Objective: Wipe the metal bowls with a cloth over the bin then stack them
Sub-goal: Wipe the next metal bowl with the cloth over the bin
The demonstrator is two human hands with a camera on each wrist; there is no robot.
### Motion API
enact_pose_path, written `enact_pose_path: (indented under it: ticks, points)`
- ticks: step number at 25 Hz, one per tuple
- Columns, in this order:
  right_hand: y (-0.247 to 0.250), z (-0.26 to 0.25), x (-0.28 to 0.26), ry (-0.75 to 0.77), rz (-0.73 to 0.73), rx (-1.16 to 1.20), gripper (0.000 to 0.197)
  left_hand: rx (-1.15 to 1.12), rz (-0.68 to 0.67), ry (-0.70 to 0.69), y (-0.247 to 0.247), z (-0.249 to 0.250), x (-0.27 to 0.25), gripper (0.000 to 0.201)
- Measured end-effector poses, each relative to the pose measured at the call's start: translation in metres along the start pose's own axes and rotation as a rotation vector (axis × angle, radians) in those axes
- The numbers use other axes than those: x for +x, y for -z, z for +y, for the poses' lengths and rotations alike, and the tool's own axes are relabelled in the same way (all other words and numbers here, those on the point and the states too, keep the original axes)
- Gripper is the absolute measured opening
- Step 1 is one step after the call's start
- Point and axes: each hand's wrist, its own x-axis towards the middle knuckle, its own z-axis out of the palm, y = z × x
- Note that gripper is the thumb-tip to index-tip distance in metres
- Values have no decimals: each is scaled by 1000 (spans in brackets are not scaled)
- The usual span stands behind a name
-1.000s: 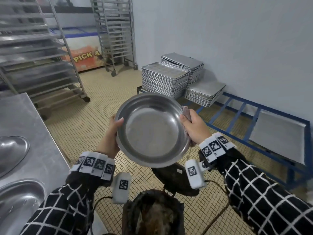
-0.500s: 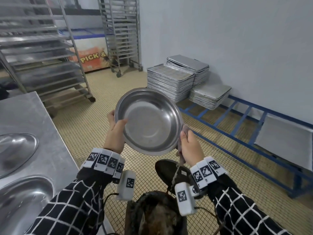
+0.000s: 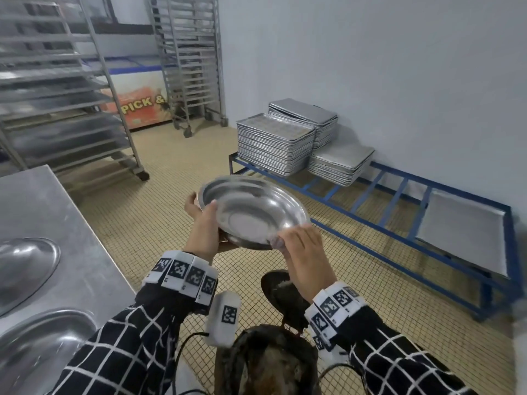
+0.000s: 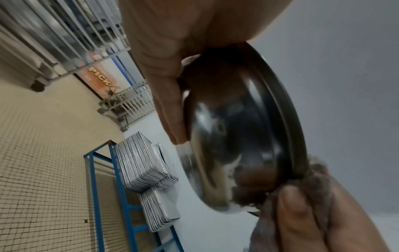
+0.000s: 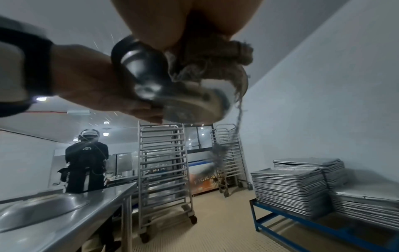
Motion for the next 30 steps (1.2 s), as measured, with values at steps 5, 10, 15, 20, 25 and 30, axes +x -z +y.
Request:
enact_pose_path:
  ticks: [5,10,15,20,25,30]
  points:
    - [43,5,31,-292,87,172,26,770,-162,-373,3,-9,6,26]
    - [48,28,42,-465,72,211,27,698,-177,-469,9,-13,5,27]
    - [21,19,22,-821,154,350,37,579,-55,-308,-11,-28,11,31]
    - [-24,-28,-18,-475,-67,246,59,441,76,-246,-26,-28,10,30]
    - [-26,-4,22,-265,-32,19,58,391,70,-220,-29,-33,6,28]
    - [-18,43,18,-493,-37,112,57,297,130,-193,-28,-23,10,28]
